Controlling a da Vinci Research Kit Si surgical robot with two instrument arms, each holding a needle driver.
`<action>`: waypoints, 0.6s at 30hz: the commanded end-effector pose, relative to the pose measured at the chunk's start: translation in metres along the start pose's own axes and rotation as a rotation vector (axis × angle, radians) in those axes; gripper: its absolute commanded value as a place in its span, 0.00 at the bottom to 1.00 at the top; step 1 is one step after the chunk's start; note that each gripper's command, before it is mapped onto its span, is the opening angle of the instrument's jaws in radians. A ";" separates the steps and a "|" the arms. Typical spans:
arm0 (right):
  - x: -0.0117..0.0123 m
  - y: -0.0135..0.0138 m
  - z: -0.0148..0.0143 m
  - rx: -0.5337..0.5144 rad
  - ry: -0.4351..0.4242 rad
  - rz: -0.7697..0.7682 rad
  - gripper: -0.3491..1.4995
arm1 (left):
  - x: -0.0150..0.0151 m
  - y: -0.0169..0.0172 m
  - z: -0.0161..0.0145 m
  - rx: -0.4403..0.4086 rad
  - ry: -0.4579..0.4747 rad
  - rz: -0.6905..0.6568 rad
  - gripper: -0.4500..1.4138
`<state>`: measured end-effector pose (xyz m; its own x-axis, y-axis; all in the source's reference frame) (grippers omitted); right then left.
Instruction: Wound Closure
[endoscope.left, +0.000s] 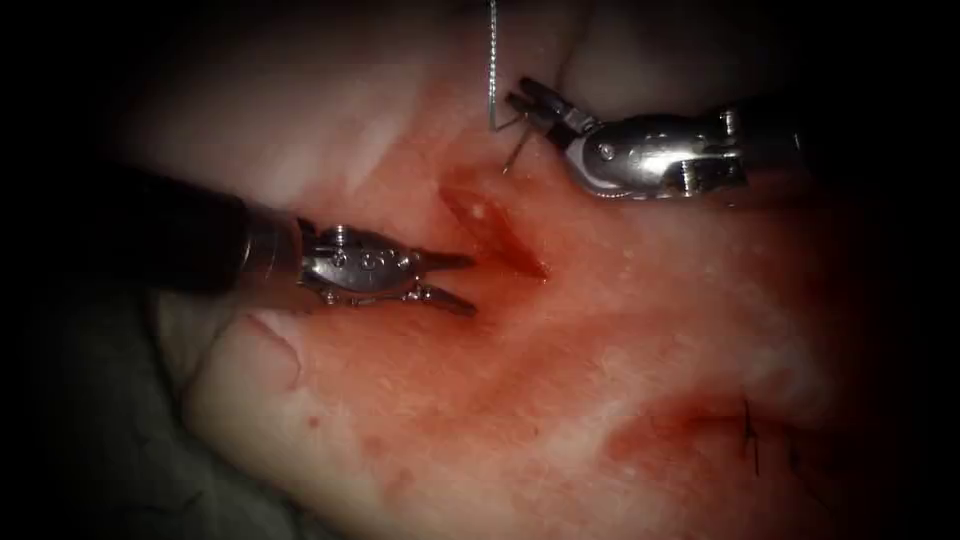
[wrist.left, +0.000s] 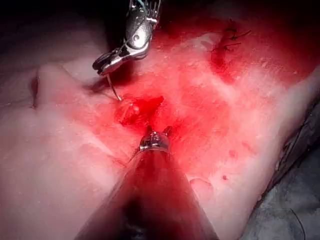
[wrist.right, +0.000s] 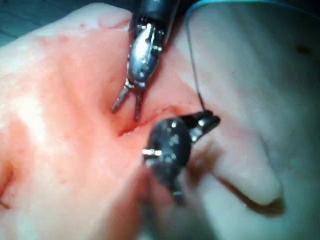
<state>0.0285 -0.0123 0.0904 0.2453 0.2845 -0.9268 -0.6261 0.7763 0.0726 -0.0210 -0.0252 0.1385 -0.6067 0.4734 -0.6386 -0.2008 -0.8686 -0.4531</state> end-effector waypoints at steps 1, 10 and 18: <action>-0.0010 -0.0010 0.0005 0.026 -0.007 0.060 0.00 | -0.0003 0.0004 0.0008 -0.002 -0.001 -0.001 0.46; -0.0026 -0.0027 0.0012 0.121 -0.060 0.302 0.00 | -0.0005 0.0003 0.0008 -0.003 -0.004 0.002 0.45; -0.0030 -0.0040 0.0010 0.187 -0.100 0.506 0.00 | -0.0009 0.0000 0.0003 -0.010 -0.006 0.007 0.45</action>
<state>0.0304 -0.0152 0.0930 0.0153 0.7067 -0.7073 -0.5286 0.6062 0.5942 -0.0200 -0.0252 0.1388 -0.6133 0.4671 -0.6369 -0.1905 -0.8700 -0.4547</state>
